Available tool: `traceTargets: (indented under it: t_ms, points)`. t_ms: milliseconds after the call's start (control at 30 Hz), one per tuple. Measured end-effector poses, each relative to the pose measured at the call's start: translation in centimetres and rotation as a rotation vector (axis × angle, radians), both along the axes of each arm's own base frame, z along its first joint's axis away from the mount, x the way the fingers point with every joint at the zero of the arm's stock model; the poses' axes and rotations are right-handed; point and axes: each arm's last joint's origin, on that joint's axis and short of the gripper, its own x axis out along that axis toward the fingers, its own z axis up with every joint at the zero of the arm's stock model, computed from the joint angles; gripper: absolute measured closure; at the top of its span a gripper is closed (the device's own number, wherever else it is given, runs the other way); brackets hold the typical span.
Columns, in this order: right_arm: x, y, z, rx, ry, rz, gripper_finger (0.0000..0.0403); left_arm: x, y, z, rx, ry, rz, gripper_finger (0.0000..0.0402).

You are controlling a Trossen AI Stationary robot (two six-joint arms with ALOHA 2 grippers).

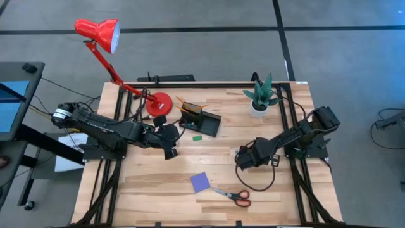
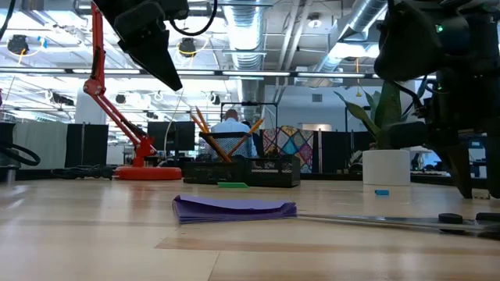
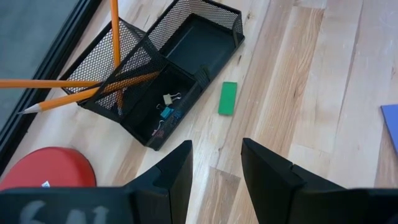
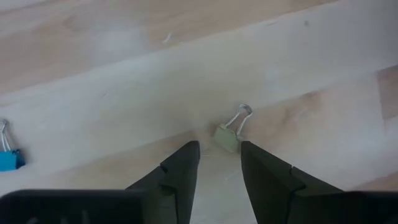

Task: Pick and place office supplies into organizer
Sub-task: Put the yellow binder clip into the black desk organizer

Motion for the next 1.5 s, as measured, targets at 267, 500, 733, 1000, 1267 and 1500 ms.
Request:
traceTargets:
  t_ms: [267,500,733,1000,1267,1500]
  points:
    - [-0.3,-0.3,0.1,-0.066,0.031,0.014,0.0281,0.0,0.0,0.0,0.0,0.0,0.0,0.0272]
    - [-0.4,-0.4,0.0,-0.097,0.03,0.025,0.0307,0.0,0.0,0.0,-0.001,0.001,-0.001,0.0272]
    - [-0.3,0.1,-0.1,-0.087,-0.008,0.058,0.0315,0.0,0.0,0.0,-0.002,0.0,-0.001,0.0272]
    - [-0.4,0.6,-0.1,-0.084,-0.015,0.066,0.0315,0.0,0.0,0.0,-0.002,0.0,0.0,0.0272]
    - [0.1,0.1,-0.1,-0.107,-0.037,0.147,0.0327,0.0,0.0,0.0,-0.011,-0.006,0.011,0.0272]
    - [0.7,-0.4,0.0,-0.143,-0.08,0.247,0.035,0.0,0.0,0.0,-0.017,-0.01,0.019,0.0272]
